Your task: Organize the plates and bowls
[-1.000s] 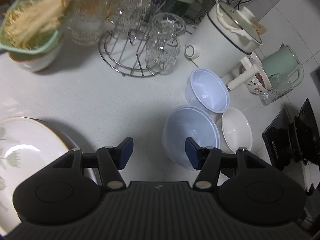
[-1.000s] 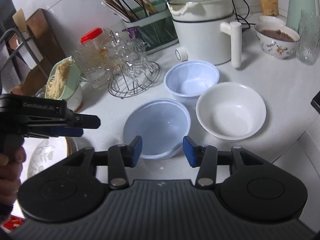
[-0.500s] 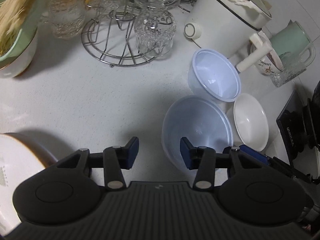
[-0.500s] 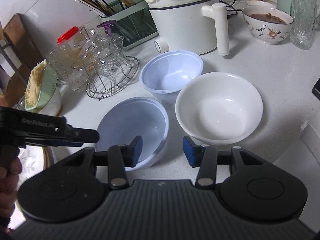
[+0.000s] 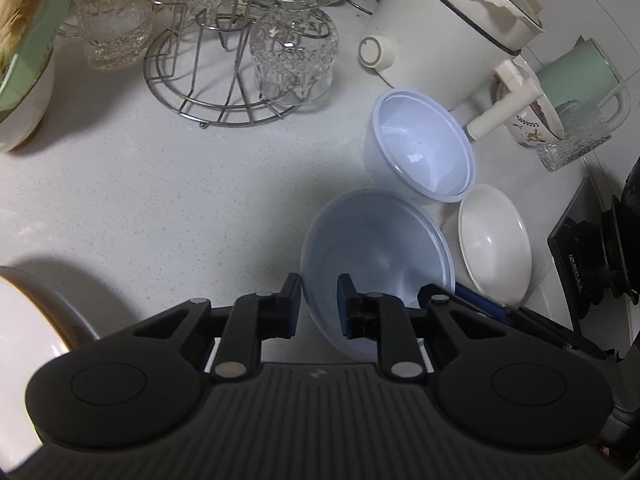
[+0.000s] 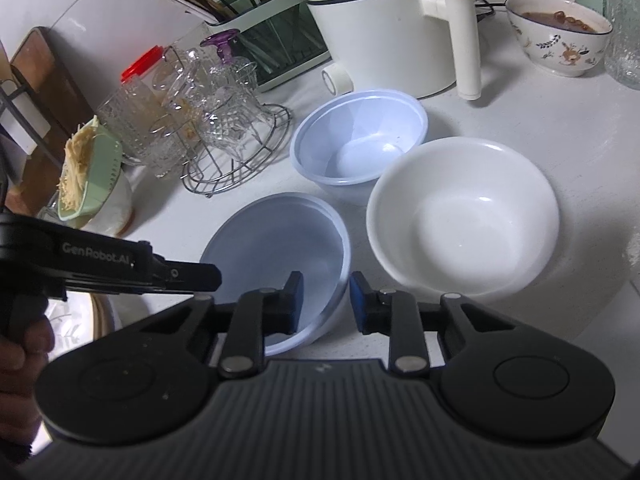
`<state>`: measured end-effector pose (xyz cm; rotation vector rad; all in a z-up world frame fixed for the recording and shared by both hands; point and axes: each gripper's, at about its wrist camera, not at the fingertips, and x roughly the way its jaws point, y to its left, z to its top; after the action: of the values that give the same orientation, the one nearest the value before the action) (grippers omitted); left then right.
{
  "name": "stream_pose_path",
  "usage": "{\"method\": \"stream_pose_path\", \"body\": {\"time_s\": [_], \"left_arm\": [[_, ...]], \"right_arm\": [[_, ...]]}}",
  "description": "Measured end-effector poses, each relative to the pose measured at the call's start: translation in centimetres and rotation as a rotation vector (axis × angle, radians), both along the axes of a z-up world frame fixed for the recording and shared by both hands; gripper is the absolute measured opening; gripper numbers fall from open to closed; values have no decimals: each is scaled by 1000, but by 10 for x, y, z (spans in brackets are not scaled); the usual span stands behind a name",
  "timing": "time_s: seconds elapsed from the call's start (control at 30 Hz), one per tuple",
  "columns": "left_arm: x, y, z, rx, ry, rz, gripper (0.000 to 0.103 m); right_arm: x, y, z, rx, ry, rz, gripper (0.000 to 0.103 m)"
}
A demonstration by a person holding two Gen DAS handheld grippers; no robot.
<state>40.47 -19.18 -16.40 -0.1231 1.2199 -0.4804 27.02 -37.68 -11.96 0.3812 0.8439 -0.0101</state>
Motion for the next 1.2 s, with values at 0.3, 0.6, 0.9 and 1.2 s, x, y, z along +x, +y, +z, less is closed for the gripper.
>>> {"method": "stream_pose_path", "body": {"time_s": [0.3, 0.6, 0.9, 1.2], "left_arm": [[-10, 30, 12, -34, 2, 71, 23], [-21, 54, 22, 16, -15, 109, 23], [-26, 62, 10, 43, 13, 154, 23], [-31, 68, 28, 42, -30, 172, 37]], "right_arm": [[-2, 14, 7, 3, -12, 69, 29], [-1, 42, 12, -18, 14, 183, 29], [1, 51, 2, -28, 60, 225, 30], [-6, 43, 16, -64, 23, 182, 40]]}}
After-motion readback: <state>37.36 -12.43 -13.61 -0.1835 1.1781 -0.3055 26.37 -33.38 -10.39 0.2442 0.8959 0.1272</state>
